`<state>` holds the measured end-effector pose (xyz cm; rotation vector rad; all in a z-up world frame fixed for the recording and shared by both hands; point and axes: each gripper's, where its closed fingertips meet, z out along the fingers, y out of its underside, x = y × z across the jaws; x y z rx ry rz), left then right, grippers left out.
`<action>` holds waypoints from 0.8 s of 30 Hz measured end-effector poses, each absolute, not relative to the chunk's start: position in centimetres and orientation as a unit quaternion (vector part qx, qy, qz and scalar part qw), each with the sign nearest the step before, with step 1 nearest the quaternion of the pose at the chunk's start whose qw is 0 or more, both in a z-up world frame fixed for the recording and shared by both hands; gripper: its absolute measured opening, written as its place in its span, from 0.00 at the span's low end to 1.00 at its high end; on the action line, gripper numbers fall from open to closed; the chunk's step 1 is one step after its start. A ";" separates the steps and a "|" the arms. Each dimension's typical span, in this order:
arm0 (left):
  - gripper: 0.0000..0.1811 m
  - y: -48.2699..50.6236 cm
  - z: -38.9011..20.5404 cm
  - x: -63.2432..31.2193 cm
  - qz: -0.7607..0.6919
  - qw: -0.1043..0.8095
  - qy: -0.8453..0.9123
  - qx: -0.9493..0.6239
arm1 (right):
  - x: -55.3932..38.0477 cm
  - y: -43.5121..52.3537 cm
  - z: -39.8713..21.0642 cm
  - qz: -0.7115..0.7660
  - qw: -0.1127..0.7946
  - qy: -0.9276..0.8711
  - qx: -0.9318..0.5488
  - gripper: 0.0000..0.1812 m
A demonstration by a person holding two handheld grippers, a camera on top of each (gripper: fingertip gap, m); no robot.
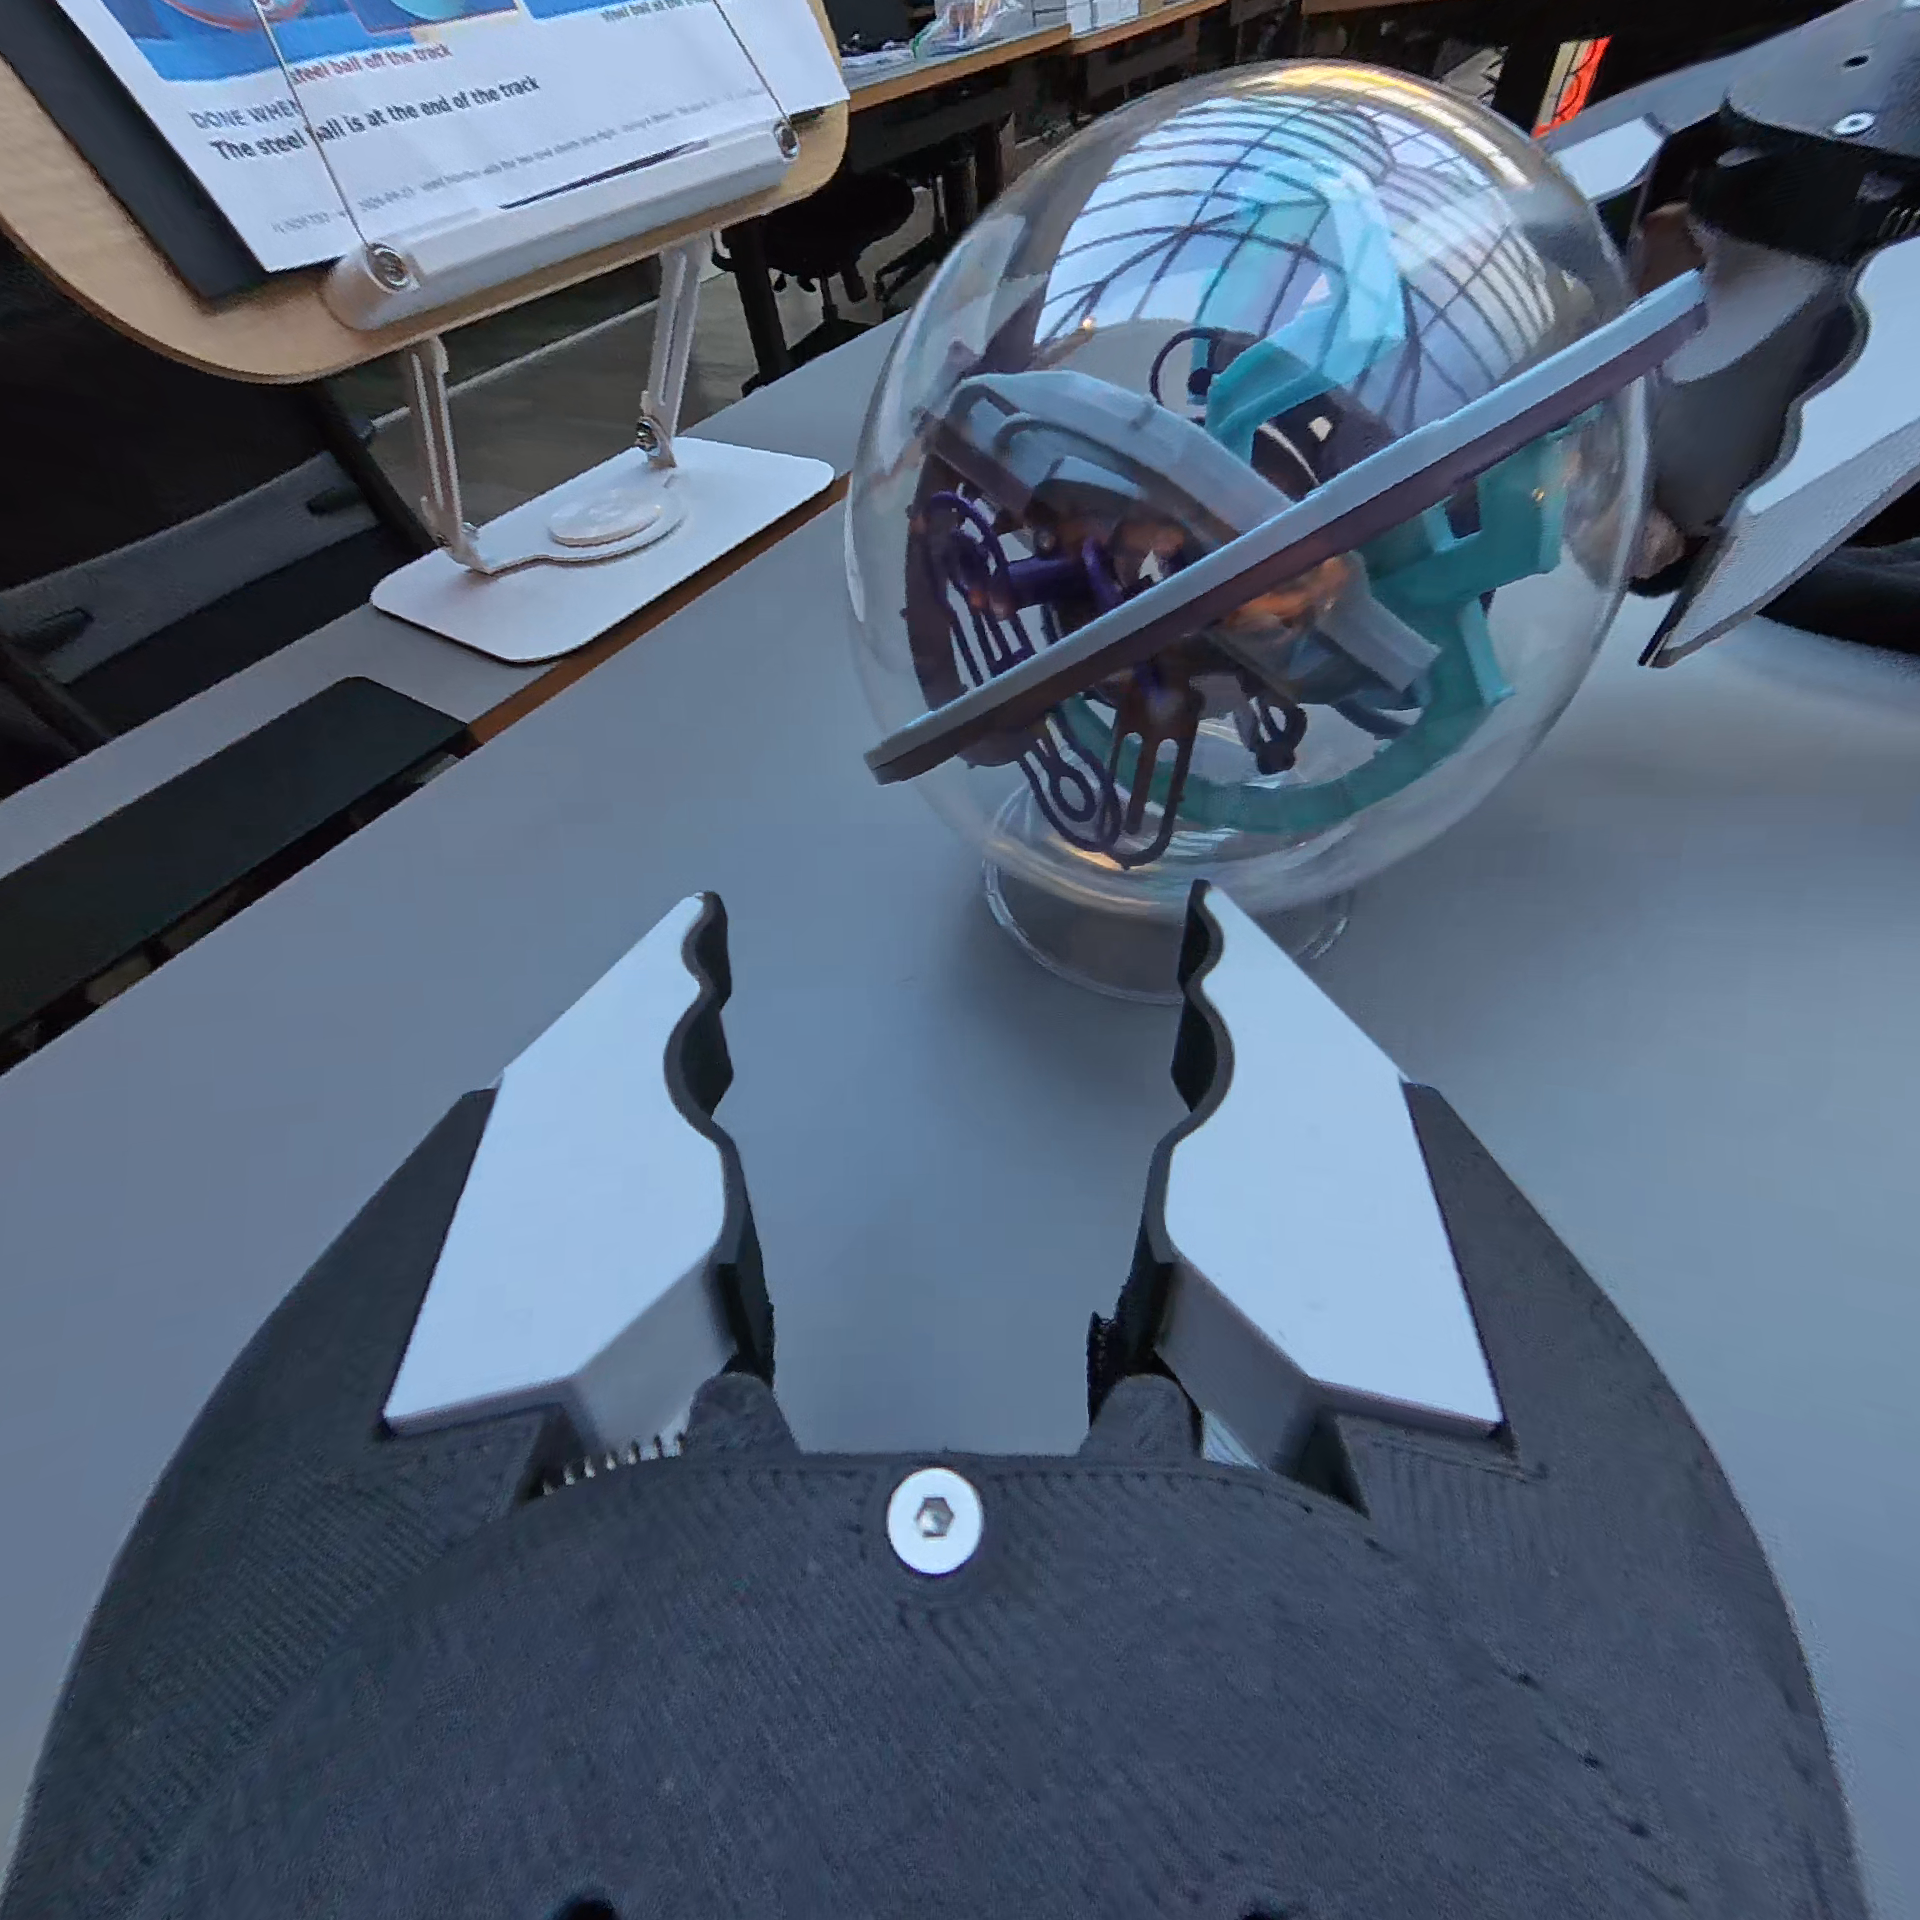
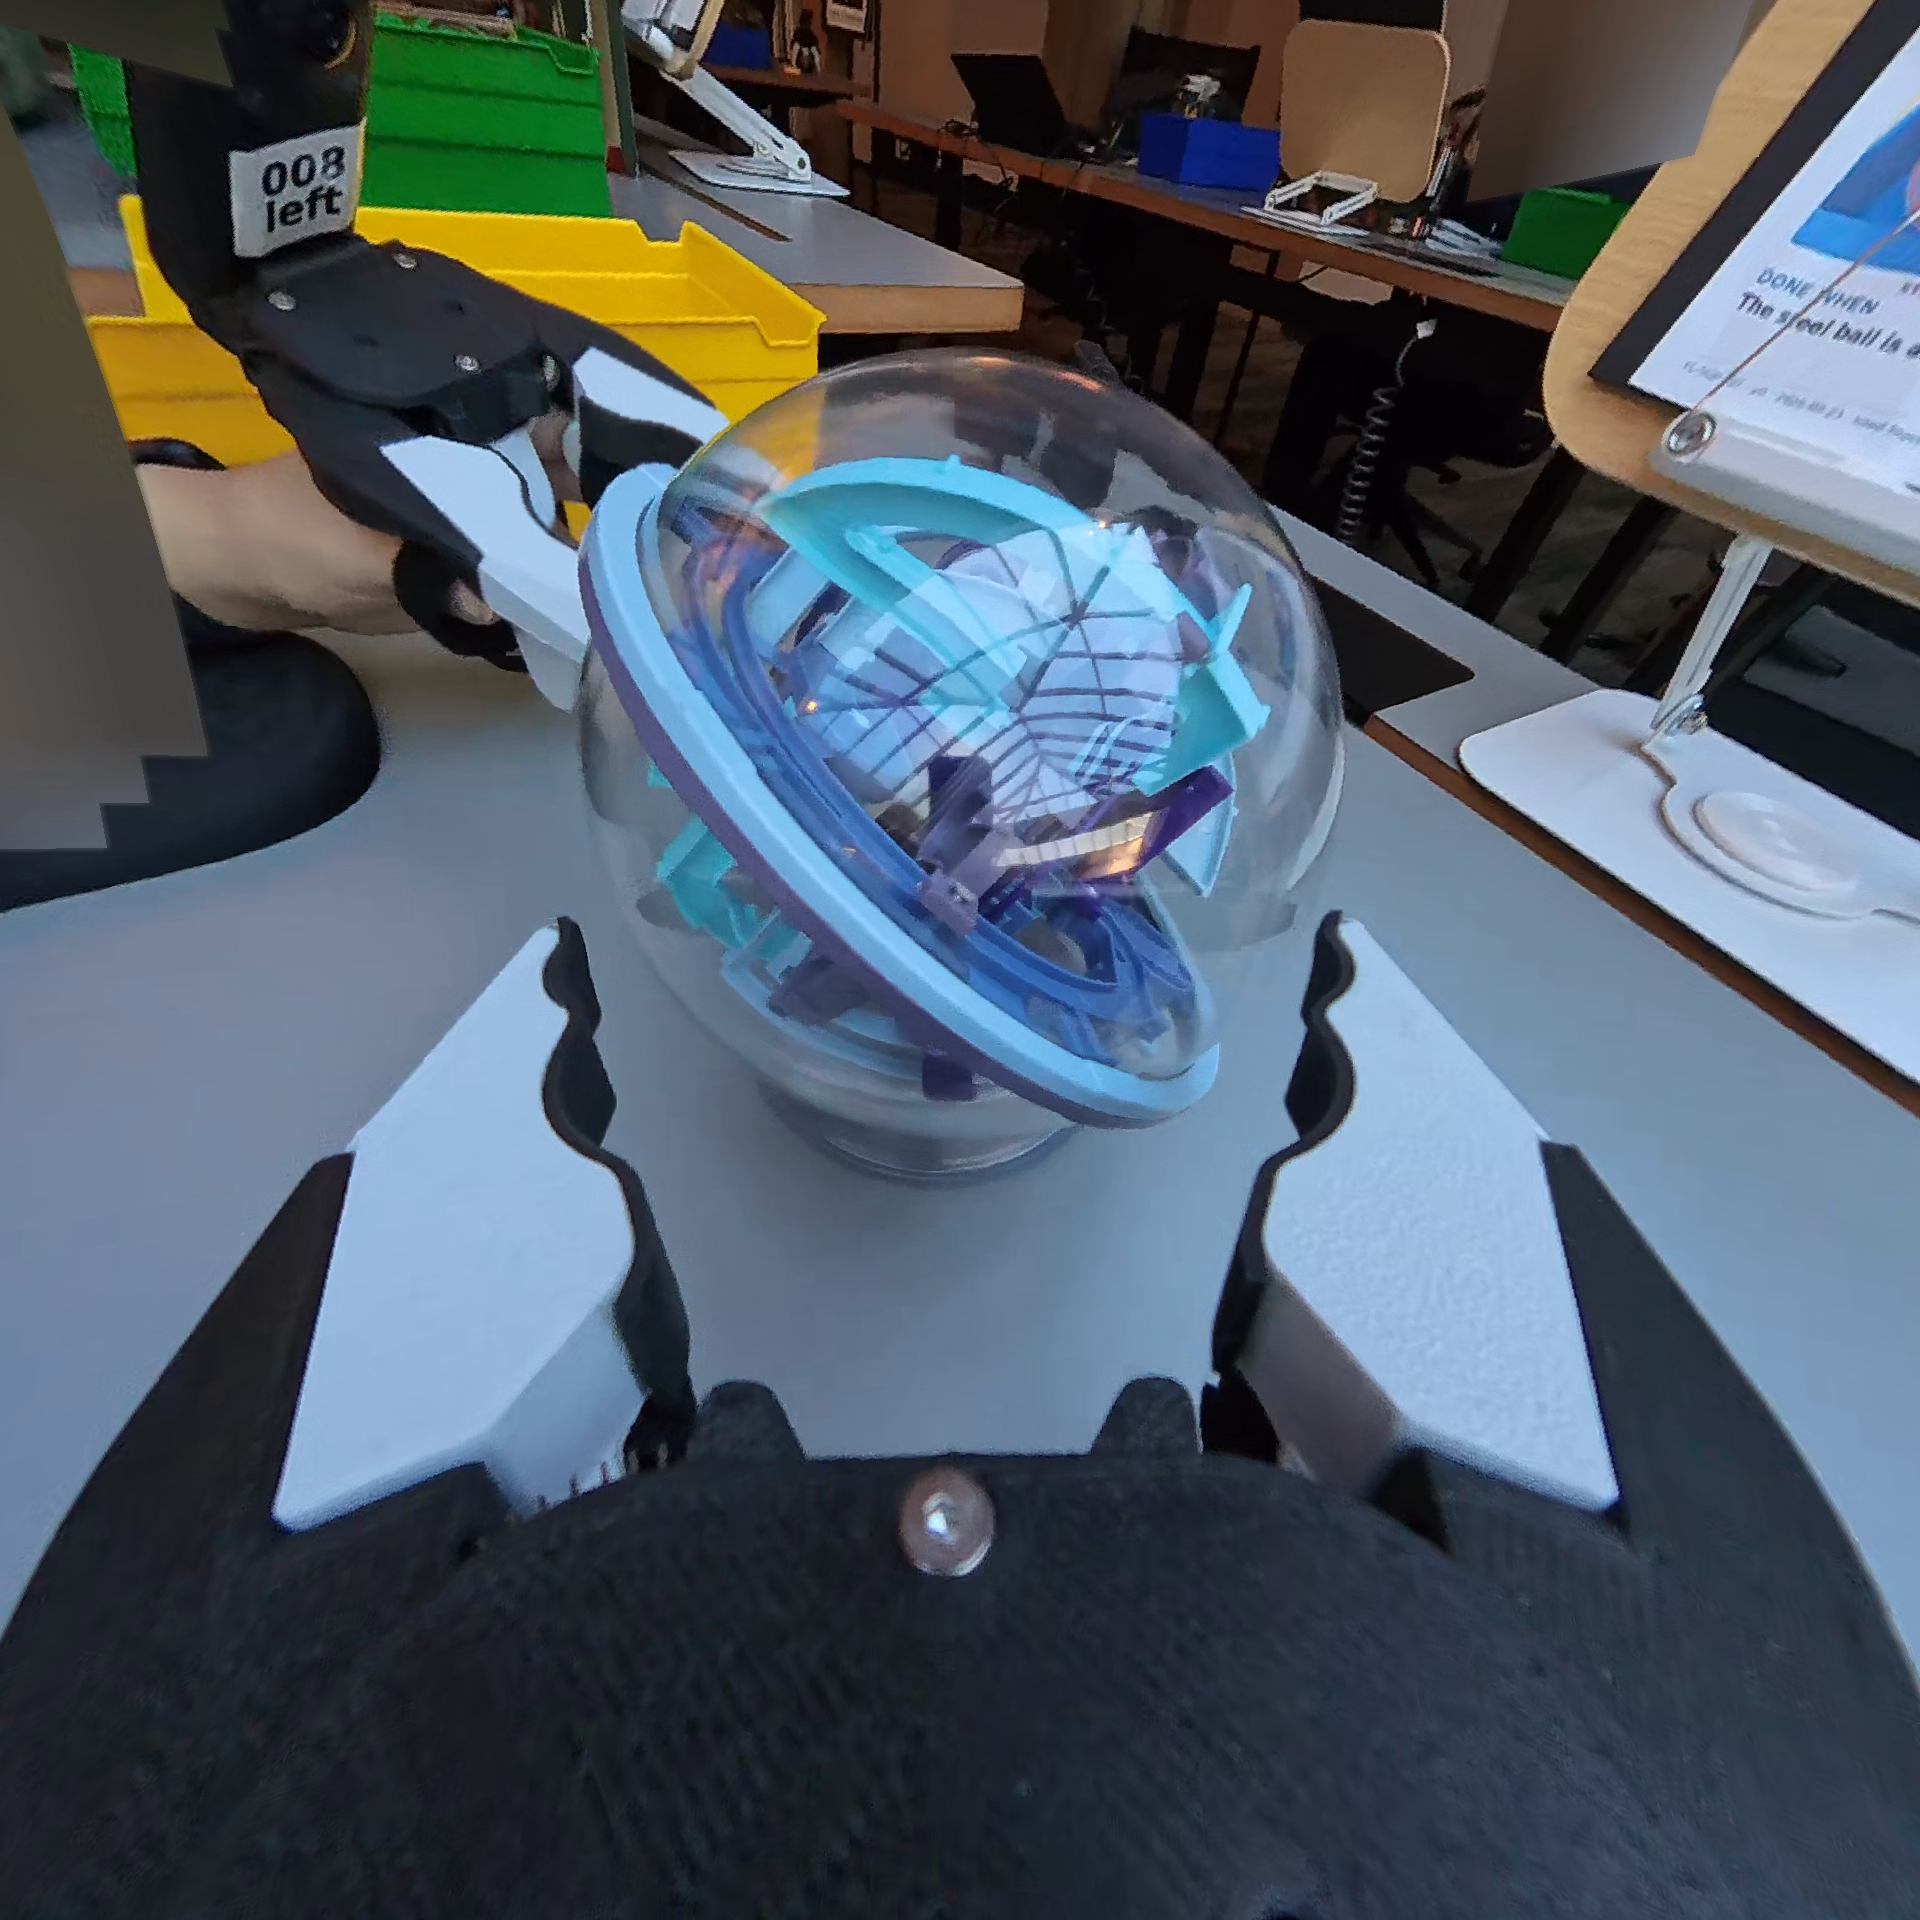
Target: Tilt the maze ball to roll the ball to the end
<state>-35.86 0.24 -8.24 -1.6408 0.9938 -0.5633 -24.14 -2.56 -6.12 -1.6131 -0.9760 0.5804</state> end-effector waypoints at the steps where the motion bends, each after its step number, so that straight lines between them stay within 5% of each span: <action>1: 0.48 0.4 -8.2 -35.9 -0.233 0.543 0.425 -0.686 | -24.0 -2.5 -5.9 0.241 0.557 -0.419 -0.675 0.74; 9: 0.53 -0.6 -5.0 -34.3 -0.335 0.575 0.428 -0.611 | -23.8 -2.5 -5.0 0.310 0.547 -0.447 -0.637 0.75; 13: 0.65 -0.8 -5.4 -33.2 -0.393 0.530 0.450 -0.601 | -24.4 -2.2 -5.5 0.317 0.536 -0.474 -0.622 0.78; 24: 0.76 -0.2 -7.9 -30.8 -0.337 0.510 0.552 -0.567 | -25.5 -1.1 -7.0 0.255 0.572 -0.511 -0.589 0.84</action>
